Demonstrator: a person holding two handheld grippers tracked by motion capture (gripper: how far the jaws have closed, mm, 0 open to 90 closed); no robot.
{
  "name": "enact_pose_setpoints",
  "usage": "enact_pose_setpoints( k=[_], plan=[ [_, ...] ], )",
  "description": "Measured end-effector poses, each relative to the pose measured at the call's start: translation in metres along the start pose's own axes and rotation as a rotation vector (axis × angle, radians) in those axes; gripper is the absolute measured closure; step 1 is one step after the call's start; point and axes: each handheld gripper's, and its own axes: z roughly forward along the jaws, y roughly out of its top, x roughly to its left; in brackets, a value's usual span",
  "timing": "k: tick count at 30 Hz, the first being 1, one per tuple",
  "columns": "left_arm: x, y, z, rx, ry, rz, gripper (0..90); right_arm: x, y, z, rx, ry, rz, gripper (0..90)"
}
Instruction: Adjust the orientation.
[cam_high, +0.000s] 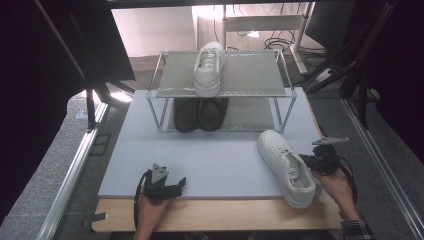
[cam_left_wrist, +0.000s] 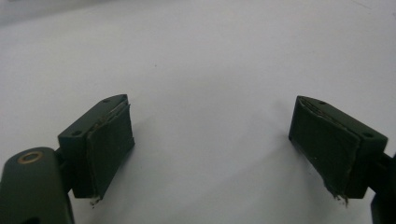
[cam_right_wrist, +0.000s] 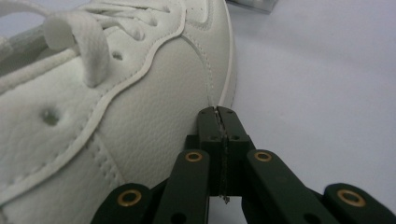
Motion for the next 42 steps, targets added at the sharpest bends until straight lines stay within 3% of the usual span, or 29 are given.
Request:
enact_pose_setpoints(
  k=[7, 14, 35, 42],
  plan=[
    [0.0, 0.0, 0.0, 0.0, 0.0, 0.0, 13.3, 0.005, -0.006, -0.005, 0.01, -0.003, -0.005, 89.2],
    [0.0, 0.0, 0.0, 0.0, 0.0, 0.0, 13.3, 0.021, 0.0, 0.003, 0.023, 0.012, -0.017, 89.2],
    [0.0, 0.0, 0.0, 0.0, 0.0, 0.0, 13.3, 0.086, 0.034, 0.047, 0.058, 0.159, -0.161, 89.3],
    [0.0, 0.0, 0.0, 0.0, 0.0, 0.0, 13.3, 0.091, 0.037, 0.05, 0.057, 0.179, -0.186, 88.1]
  ],
)
